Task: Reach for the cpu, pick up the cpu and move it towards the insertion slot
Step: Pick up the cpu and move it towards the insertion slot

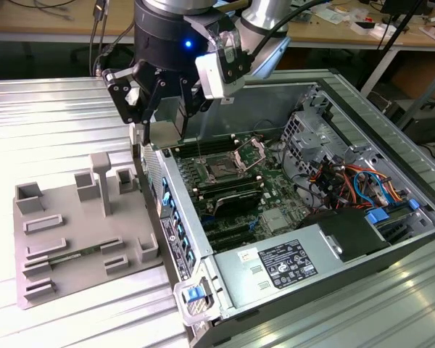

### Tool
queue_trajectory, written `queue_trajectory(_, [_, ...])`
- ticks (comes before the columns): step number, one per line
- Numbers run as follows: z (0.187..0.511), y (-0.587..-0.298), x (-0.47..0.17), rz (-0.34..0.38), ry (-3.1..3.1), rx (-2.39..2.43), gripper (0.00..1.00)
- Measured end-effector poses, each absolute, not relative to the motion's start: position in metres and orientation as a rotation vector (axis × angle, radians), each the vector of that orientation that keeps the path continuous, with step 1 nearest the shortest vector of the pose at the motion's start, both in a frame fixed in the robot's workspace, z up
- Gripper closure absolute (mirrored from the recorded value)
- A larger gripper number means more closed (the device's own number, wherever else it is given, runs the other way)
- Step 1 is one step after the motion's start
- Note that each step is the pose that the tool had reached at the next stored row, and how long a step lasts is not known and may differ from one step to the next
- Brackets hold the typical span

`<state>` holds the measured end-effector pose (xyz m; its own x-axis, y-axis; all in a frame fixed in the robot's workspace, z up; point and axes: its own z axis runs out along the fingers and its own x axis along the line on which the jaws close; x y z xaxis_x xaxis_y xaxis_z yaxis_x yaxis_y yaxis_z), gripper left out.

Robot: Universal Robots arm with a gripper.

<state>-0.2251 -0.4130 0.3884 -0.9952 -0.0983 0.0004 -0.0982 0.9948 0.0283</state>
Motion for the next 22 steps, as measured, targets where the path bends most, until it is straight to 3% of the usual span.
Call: queue_trajectory(22, [0.3884, -0.4130, -0.2174, -0.044, -3.136, 0.154, 0.45])
